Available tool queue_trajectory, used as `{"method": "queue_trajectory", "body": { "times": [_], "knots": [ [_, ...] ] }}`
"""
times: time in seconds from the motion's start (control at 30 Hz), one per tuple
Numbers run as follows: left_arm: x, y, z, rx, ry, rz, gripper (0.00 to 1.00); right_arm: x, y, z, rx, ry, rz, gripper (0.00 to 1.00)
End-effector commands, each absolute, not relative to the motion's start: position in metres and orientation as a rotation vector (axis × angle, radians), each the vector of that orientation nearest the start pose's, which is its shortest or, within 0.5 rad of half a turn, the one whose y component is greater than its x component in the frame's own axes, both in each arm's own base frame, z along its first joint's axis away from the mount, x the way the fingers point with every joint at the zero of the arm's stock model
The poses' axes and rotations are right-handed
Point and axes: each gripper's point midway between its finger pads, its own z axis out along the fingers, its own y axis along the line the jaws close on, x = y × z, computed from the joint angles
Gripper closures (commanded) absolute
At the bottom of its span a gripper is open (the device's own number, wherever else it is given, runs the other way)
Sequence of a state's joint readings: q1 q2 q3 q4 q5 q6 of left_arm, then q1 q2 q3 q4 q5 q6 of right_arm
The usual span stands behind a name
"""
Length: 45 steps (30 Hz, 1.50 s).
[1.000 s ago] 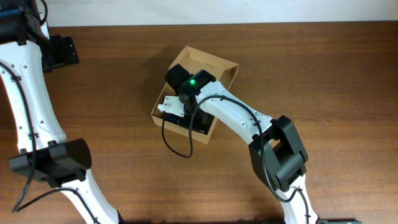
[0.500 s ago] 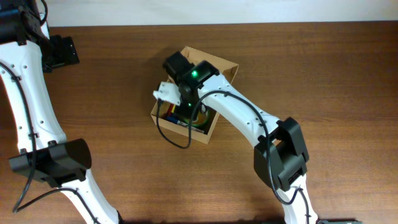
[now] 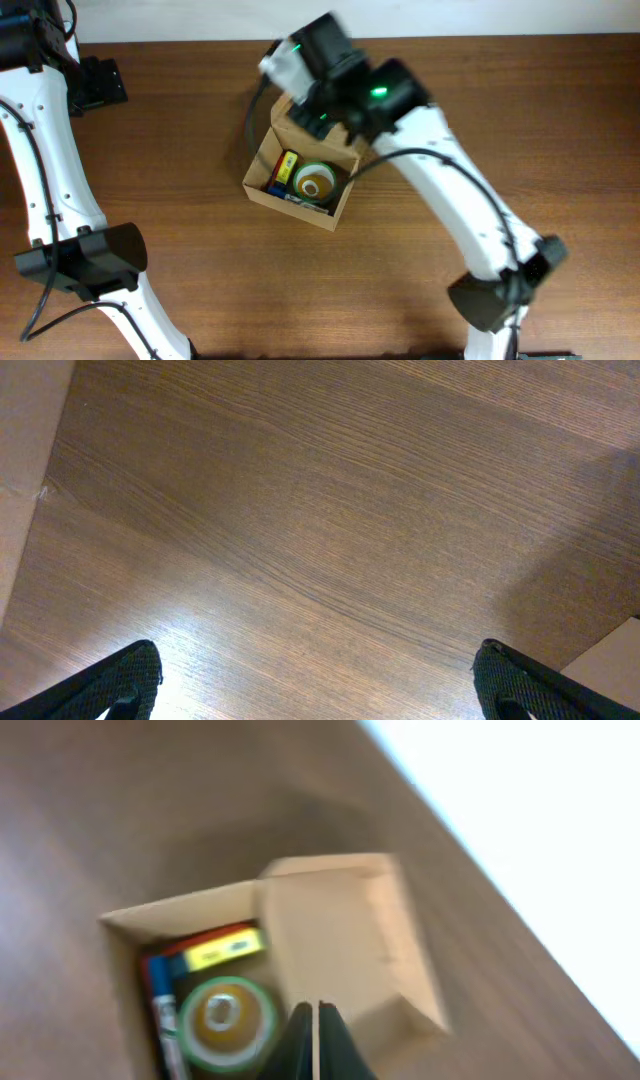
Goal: Pack container
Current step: 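Lift the right gripper out of the box and raise the left arm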
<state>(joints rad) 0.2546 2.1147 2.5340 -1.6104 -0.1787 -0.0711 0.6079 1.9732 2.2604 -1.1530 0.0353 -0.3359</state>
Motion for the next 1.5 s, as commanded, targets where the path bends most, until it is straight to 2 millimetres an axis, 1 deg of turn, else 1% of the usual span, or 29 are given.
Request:
{"method": "queue_trajectory", "body": {
  "times": [0.0,0.07,0.13,0.17,0.27,0.33,0.37,0.4,0.47,0.5,0.57,0.67,0.8,0.9,0.93,1.0,1.03,1.07,1.1,1.13,1.17,1.2,1.27,1.33,1.47],
  "knots": [
    [0.422,0.142,0.279,-0.484,2.692,0.290,0.01,0.427,0.227,0.316,-0.829,2.269,-0.005,0.96],
    [0.422,0.142,0.279,-0.485,2.692,0.290,0.01,0.433,0.203,0.314,-0.710,2.328,-0.004,0.96],
    [0.422,0.142,0.279,-0.485,2.692,0.290,0.01,0.442,0.184,0.315,-0.626,2.349,0.006,0.96],
    [0.422,0.142,0.279,-0.484,2.692,0.290,0.01,0.451,0.162,0.315,-0.539,2.371,-0.003,0.96],
    [0.422,0.142,0.279,-0.485,2.692,0.290,0.01,0.463,0.127,0.308,-0.363,2.421,0.018,0.96],
    [0.422,0.142,0.279,-0.484,2.692,0.290,0.01,0.466,0.108,0.297,-0.255,2.468,0.047,0.96],
    [0.422,0.142,0.279,-0.484,2.692,0.290,0.01,0.466,0.097,0.287,-0.192,2.507,0.071,0.96],
    [0.422,0.142,0.279,-0.484,2.692,0.290,0.01,0.464,0.091,0.279,-0.153,2.536,0.082,0.96],
    [0.422,0.142,0.279,-0.484,2.692,0.290,0.01,0.457,0.081,0.256,-0.101,2.624,0.125,0.96],
    [0.422,0.142,0.279,-0.485,2.692,0.290,0.01,0.452,0.079,0.247,-0.096,2.663,0.149,0.96],
    [0.422,0.142,0.279,-0.484,2.692,0.290,0.01,0.446,0.083,0.230,-0.096,2.722,0.215,0.96],
    [0.425,0.140,0.280,-0.481,2.683,0.271,0.01,0.435,0.100,0.212,-0.128,2.783,0.331,0.96],
    [0.435,0.122,0.280,-0.444,2.670,0.114,0.01,0.420,0.122,0.190,-0.195,2.844,0.362,0.96],
    [0.450,0.108,0.284,-0.404,2.621,-0.013,0.00,0.414,0.137,0.177,-0.248,2.877,0.366,0.96],
    [0.456,0.104,0.284,-0.389,2.606,-0.058,0.04,0.411,0.143,0.172,-0.267,2.890,0.367,0.96],
    [0.462,0.095,0.280,-0.343,2.610,-0.111,0.27,0.408,0.151,0.167,-0.295,2.904,0.367,0.96],
    [0.463,0.090,0.275,-0.305,2.627,-0.124,0.36,0.407,0.154,0.166,-0.306,2.906,0.368,0.96],
    [0.463,0.086,0.269,-0.275,2.650,-0.129,0.42,0.406,0.155,0.166,-0.313,2.906,0.366,0.96],
    [0.462,0.077,0.254,-0.225,2.711,-0.139,0.68,0.407,0.157,0.166,-0.319,2.899,0.359,0.96],
    [0.460,0.071,0.243,-0.193,2.753,-0.147,0.77,0.409,0.156,0.166,-0.319,2.893,0.354,0.96],
    [0.459,0.066,0.233,-0.167,2.791,-0.155,0.83,0.410,0.157,0.166,-0.319,2.888,0.356,0.96],
    [0.457,0.056,0.213,-0.136,2.862,-0.170,0.98,0.411,0.157,0.167,-0.317,2.883,0.356,0.96],
    [0.458,0.045,0.189,-0.103,2.938,-0.190,0.98,0.413,0.156,0.167,-0.326,2.874,0.350,0.96],
    [0.458,0.033,0.167,-0.075,3.004,-0.208,0.98,0.416,0.151,0.166,-0.319,2.868,0.301,0.96],
    [0.453,0.009,0.128,-0.005,3.130,-0.236,0.98,0.420,0.141,0.165,-0.304,2.866,0.230,0.96]
  ]
}}
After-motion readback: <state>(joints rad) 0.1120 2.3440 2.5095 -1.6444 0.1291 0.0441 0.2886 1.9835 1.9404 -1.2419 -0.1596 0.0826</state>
